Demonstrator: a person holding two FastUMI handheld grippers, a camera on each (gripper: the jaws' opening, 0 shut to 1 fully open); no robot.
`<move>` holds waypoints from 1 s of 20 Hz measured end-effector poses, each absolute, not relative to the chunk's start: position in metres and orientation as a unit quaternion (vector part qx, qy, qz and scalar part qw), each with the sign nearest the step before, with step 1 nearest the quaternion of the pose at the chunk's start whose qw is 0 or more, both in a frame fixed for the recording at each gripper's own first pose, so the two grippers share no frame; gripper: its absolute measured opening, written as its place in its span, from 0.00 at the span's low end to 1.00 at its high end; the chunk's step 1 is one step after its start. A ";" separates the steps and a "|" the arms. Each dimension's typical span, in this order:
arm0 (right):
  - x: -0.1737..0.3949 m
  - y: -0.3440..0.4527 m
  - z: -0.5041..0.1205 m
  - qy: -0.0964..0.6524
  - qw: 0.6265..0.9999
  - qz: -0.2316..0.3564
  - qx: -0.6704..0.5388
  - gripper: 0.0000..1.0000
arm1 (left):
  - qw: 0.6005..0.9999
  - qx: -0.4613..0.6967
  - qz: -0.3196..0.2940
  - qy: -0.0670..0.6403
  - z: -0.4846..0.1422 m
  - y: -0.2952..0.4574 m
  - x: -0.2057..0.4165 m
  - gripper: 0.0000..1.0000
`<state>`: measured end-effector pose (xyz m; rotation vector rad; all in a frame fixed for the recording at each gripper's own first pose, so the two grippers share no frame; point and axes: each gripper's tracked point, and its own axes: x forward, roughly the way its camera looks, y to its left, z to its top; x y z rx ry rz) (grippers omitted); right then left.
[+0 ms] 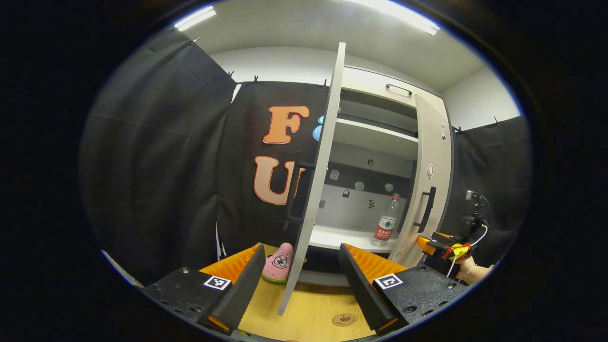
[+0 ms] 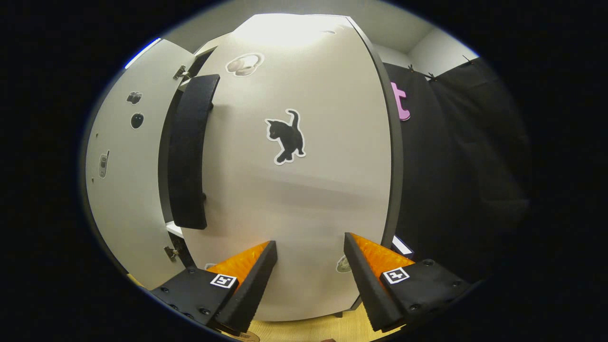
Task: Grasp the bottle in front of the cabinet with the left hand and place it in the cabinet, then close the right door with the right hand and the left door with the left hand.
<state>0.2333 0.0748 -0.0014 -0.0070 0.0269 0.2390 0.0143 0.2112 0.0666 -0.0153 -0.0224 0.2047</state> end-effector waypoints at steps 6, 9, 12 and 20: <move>0.234 0.076 -0.001 0.019 0.993 0.118 -0.002 0.96 | 0.992 -0.011 0.128 -0.005 0.054 0.238 0.018 0.95; 0.233 0.076 -0.001 0.021 0.993 0.119 -0.001 0.96 | 0.990 -0.008 0.142 -0.002 0.048 0.254 0.025 0.95; 0.234 0.075 0.000 0.026 0.992 0.124 -0.017 0.96 | 0.989 0.008 0.147 -0.002 0.042 0.270 0.038 0.94; 0.199 0.039 0.037 0.003 0.992 0.127 -0.018 0.96 | 0.988 0.013 0.155 0.020 0.022 0.297 0.080 0.93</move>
